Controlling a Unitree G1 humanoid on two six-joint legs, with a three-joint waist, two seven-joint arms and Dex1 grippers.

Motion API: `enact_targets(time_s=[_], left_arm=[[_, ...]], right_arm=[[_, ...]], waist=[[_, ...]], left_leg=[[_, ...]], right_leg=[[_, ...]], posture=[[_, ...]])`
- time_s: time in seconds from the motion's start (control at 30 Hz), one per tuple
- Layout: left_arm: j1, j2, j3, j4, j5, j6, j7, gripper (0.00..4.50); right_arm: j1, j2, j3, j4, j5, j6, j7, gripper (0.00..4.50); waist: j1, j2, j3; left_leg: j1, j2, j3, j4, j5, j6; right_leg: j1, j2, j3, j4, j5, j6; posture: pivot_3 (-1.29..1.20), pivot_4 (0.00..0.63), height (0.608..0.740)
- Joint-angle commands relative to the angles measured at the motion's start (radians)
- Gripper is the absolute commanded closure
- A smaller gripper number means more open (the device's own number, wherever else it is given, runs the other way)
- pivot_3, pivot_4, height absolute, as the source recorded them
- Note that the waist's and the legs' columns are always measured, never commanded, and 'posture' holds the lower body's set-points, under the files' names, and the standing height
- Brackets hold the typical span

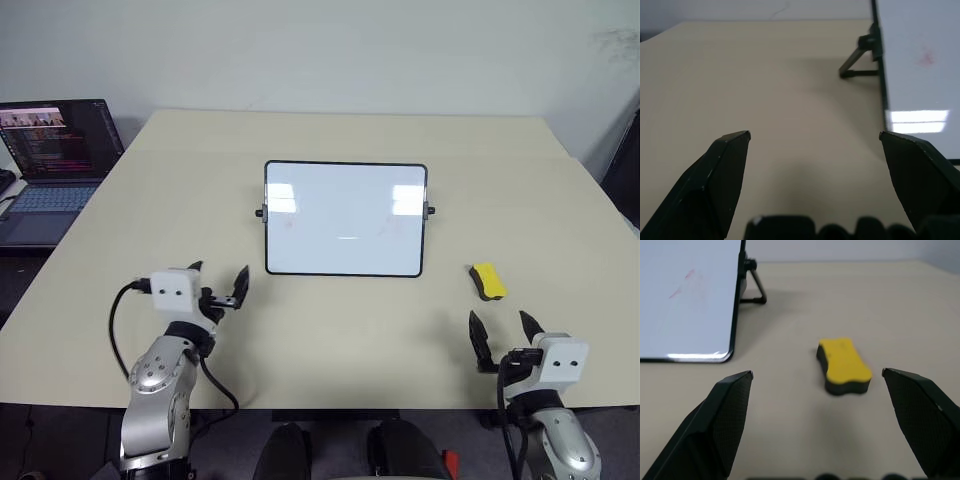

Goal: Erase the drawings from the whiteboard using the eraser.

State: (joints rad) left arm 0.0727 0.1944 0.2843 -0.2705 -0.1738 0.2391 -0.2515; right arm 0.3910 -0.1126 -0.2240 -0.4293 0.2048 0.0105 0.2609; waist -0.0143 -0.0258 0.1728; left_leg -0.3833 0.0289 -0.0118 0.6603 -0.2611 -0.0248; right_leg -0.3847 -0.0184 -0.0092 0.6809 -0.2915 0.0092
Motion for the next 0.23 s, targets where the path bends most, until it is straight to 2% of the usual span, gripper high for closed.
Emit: enact_targets(time_s=[0.03, 0.23], left_arm=[[0.012, -0.019, -0.013, -0.065, 0.007, 0.017, 0.054, 0.00], [-0.005, -0.015, -0.046, -0.045, 0.007, 0.036, 0.070, 0.00]], right_arm=[[-0.048, -0.041, -0.058, -0.023, 0.066, 0.003, 0.009, 0.01], [-0.054, -0.062, -0.046, -0.093, 0.087, 0.067, -0.016, 0.01]], waist=[[0.009, 0.000, 0.000], [0.014, 0.000, 0.000]], left_leg=[[0.000, 0.000, 0.000, 0.000, 0.000, 0.000], [-0.001, 0.000, -0.001, -0.003, -0.001, -0.001]], right_leg=[[0.000, 0.000, 0.000, 0.000, 0.000, 0.000], [-0.001, 0.000, -0.001, 0.000, -0.002, -0.002]], posture=[[0.00, 0.150, 0.740], [0.00, 0.150, 0.740]])
